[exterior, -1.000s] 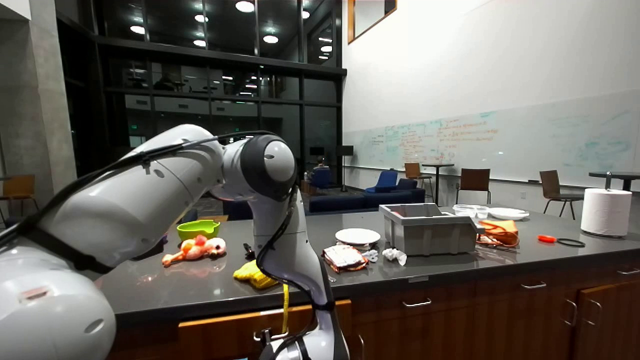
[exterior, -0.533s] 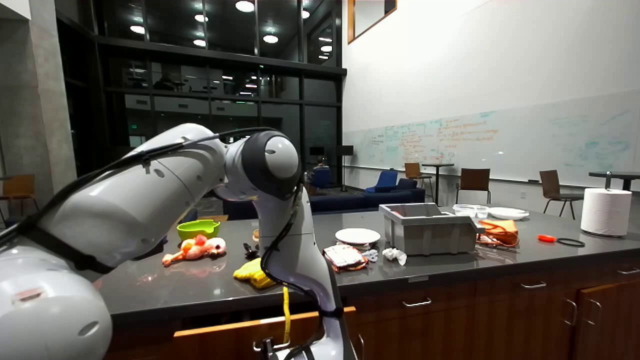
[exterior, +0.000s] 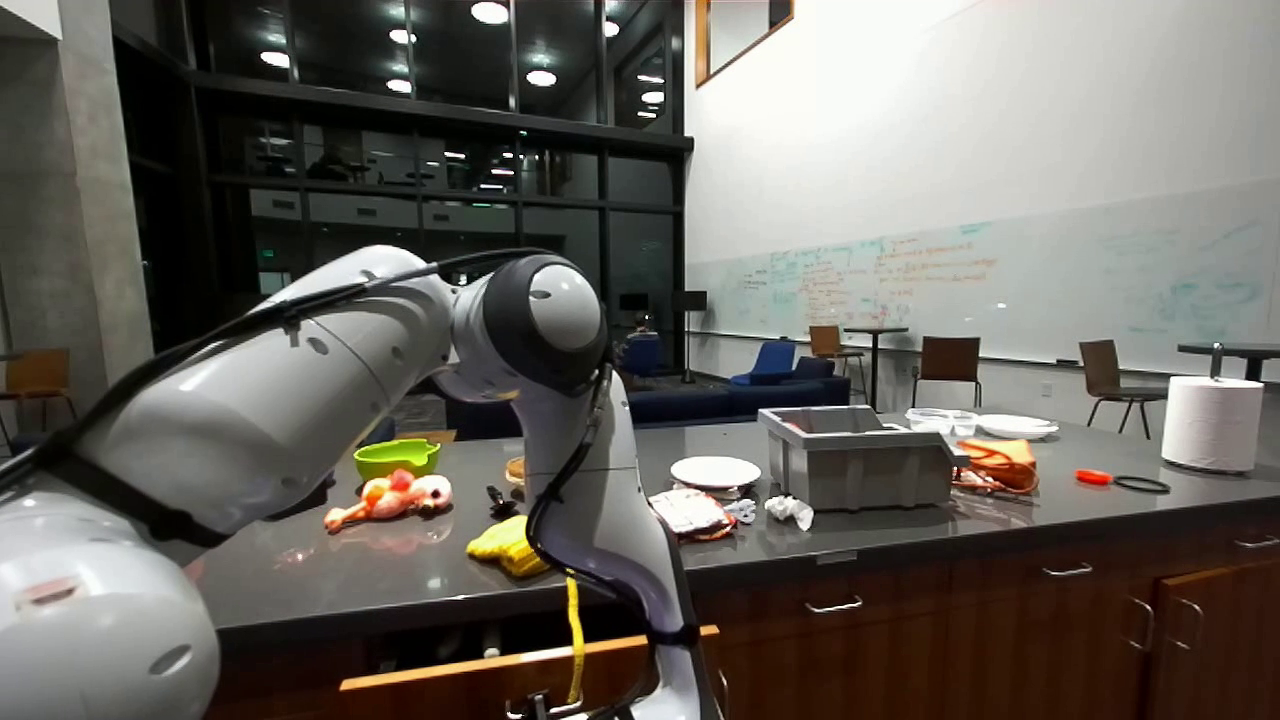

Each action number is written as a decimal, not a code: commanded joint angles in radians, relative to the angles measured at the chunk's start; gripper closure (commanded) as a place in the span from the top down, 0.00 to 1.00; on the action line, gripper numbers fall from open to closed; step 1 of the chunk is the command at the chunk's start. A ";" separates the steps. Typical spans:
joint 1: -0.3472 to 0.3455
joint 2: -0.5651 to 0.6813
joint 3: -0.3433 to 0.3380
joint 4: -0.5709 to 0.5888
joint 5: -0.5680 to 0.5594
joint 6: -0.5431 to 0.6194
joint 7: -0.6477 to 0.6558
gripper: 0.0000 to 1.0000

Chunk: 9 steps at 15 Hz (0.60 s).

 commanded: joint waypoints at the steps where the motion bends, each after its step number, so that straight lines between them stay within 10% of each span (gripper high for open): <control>1: -0.023 0.038 -0.026 0.014 0.013 0.062 0.014 0.03; 9: -0.026 0.060 -0.046 0.005 0.031 0.090 0.007 0.03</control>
